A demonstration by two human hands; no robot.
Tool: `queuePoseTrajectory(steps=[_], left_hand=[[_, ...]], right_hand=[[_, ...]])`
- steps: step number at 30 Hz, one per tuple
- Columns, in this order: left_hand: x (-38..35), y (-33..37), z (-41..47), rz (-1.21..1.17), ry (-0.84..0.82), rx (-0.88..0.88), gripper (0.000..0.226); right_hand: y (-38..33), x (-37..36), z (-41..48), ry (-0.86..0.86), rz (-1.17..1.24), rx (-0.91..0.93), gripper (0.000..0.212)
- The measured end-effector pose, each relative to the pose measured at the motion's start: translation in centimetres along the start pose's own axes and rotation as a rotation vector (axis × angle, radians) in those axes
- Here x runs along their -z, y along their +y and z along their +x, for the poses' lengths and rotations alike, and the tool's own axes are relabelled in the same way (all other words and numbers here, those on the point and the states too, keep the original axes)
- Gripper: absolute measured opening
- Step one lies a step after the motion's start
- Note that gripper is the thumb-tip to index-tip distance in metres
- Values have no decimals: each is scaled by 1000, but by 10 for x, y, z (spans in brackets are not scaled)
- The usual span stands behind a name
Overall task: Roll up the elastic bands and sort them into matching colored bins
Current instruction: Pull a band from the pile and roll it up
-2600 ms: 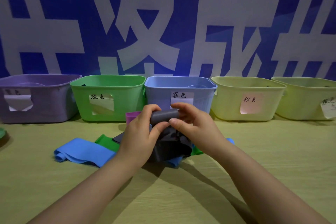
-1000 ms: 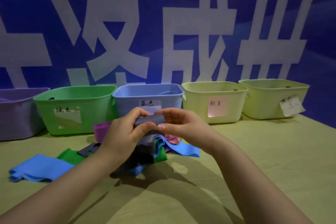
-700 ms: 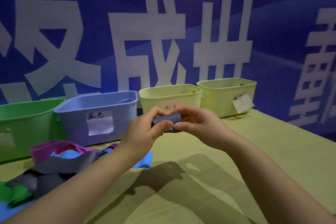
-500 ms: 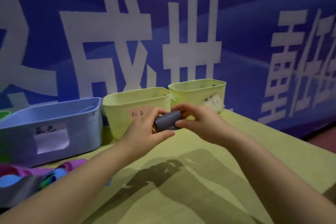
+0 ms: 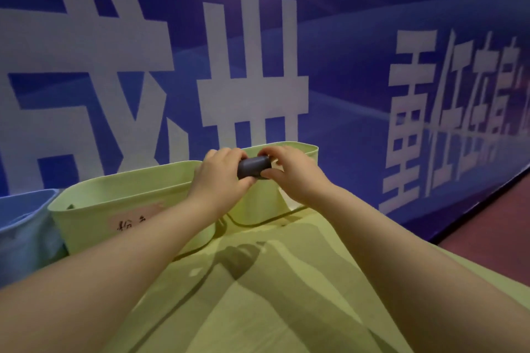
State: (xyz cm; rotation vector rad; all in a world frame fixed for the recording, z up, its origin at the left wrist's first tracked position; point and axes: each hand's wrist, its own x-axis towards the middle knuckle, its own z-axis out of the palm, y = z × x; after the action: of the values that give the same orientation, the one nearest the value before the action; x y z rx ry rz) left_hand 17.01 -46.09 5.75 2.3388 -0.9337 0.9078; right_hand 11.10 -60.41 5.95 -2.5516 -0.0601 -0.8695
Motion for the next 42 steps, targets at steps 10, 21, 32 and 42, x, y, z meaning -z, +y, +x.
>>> queuePoseTrajectory(steps=[10, 21, 32, 42], left_hand=[[-29, -14, 51, 36, -12, 132, 29], [9, -20, 10, -57, -17, -10, 27], [145, -73, -120, 29, 35, -92, 29], [302, -109, -210, 163, 104, -38, 34]], right_hand=[[16, -20, 58, 106, -147, -116, 38], [-34, -23, 25, 59, -47, -175, 28], [-180, -50, -69, -5, 157, 73, 22], [-344, -70, -124, -34, 317, 170, 17]])
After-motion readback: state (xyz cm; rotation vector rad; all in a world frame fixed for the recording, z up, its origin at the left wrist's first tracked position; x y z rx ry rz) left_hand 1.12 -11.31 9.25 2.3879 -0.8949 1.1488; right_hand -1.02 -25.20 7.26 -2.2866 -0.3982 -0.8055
